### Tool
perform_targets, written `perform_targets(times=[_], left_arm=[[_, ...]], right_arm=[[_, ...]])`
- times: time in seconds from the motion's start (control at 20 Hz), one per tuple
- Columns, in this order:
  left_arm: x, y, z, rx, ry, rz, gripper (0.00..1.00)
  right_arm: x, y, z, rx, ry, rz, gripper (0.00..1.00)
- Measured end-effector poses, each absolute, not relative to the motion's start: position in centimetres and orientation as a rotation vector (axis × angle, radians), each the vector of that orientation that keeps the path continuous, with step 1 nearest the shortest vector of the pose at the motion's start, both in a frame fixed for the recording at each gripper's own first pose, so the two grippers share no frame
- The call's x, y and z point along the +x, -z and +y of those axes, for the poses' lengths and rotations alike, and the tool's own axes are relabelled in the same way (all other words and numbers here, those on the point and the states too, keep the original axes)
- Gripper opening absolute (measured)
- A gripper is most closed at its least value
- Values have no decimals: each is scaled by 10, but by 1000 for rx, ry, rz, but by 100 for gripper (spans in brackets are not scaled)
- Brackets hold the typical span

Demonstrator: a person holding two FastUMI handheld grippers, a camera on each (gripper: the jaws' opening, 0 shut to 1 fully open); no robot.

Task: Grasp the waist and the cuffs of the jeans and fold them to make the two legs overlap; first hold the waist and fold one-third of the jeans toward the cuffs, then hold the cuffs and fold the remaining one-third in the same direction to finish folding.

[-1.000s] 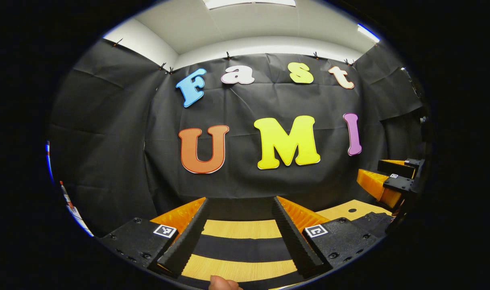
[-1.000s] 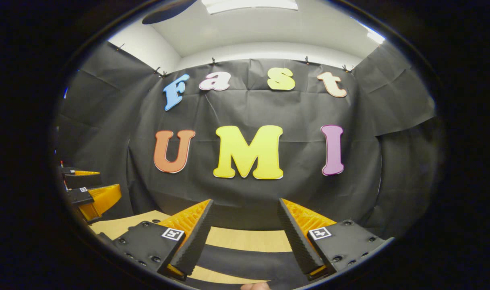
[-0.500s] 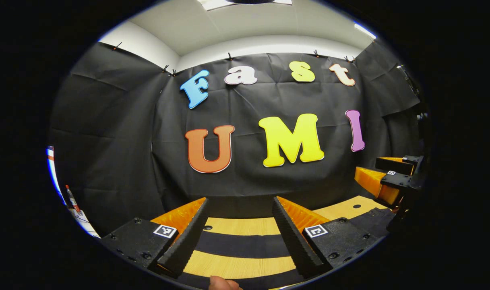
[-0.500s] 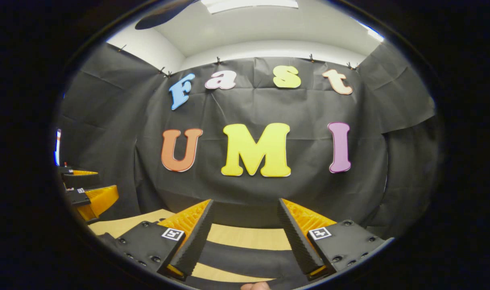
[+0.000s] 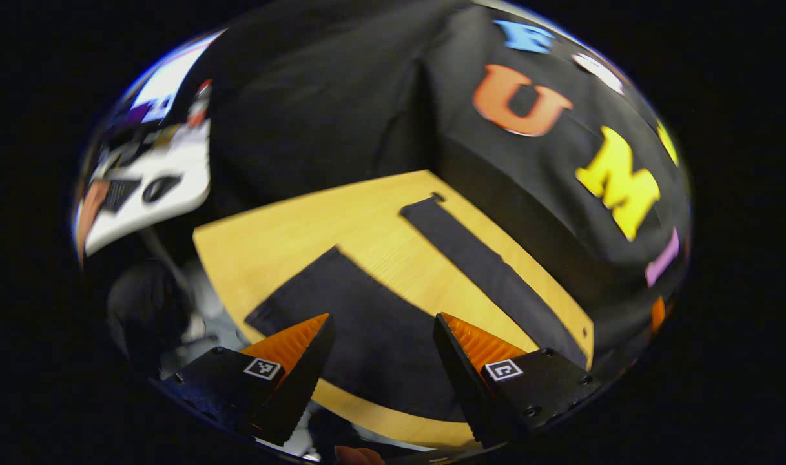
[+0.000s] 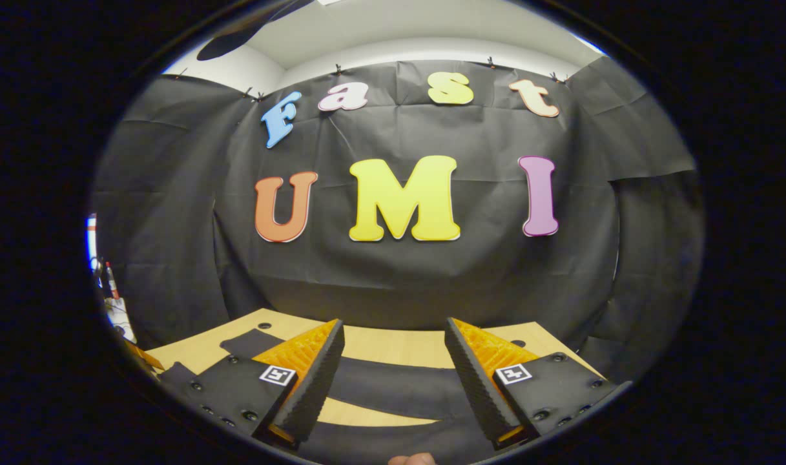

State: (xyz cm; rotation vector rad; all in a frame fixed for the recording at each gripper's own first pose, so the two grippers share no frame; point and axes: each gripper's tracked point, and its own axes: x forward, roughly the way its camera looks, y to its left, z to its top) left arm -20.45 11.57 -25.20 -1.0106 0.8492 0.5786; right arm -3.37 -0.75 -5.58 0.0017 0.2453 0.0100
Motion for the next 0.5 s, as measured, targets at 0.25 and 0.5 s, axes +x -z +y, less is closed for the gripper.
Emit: perform_targets(times=[0.25,0.5], left_arm=[[-247,268,117,-1283,-770,947,99],[-232,282,117,-1354,-794,934,99]], right_arm=[[-38,54,-30,-19,52,244,93],[-41,55,-45,-31,92,258,96]])
